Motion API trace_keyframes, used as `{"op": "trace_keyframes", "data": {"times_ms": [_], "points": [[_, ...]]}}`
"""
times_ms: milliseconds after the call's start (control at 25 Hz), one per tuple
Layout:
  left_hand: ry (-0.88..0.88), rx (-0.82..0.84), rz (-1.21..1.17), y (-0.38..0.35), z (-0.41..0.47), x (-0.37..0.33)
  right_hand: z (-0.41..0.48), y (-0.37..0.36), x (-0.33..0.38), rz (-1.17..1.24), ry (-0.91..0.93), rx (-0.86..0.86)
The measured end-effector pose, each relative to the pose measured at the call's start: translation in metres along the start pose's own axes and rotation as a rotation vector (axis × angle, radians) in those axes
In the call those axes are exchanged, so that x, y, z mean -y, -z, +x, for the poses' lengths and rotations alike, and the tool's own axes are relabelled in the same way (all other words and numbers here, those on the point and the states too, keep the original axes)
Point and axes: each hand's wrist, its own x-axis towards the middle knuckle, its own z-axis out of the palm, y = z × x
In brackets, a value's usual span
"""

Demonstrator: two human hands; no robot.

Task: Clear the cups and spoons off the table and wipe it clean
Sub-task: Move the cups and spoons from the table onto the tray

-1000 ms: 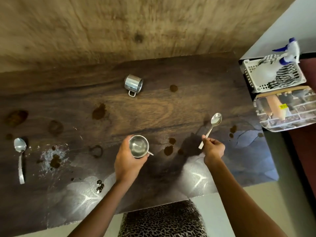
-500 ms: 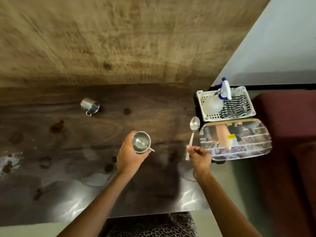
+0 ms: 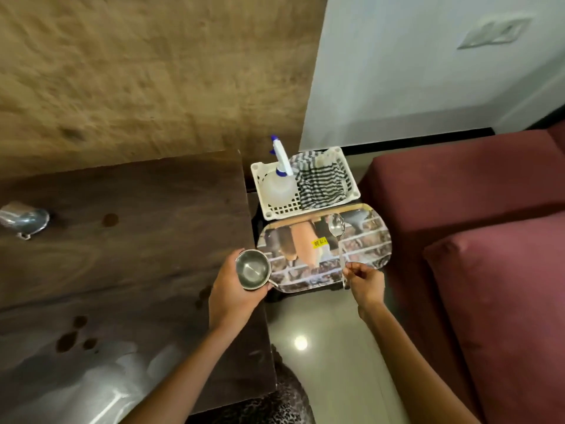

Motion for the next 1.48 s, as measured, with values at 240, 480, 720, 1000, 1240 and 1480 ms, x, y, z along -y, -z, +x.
{"op": "trace_keyframes", "data": {"times_ms": [240, 480, 720, 1000, 1240, 1480], "points": [[-0.019, 0.073, 0.041, -0.053, 0.016, 0.005, 0.083, 0.029, -0.004, -0.254, 0.099, -0.072], [-0.027, 0.108, 0.046, -0.081, 0.023, 0.018, 0.131, 0.043, -0.023, -0.348, 0.106, -0.119], [-0.04, 0.095, 0.059, -0.09, 0.035, 0.029, 0.154, 0.039, -0.026, -0.416, 0.186, -0.098], [-0.048, 0.118, 0.176, -0.112, 0.063, 0.031, 0.137, 0.03, -0.032, -0.507, 0.311, -0.168], [-0.068, 0.095, 0.156, -0.132, 0.095, 0.032, 0.099, -0.008, -0.033, -0.471, 0.514, -0.134], [-0.048, 0.062, 0.234, -0.144, 0.108, 0.035, 0.074, -0.04, -0.039, -0.406, 0.535, -0.018]]}}
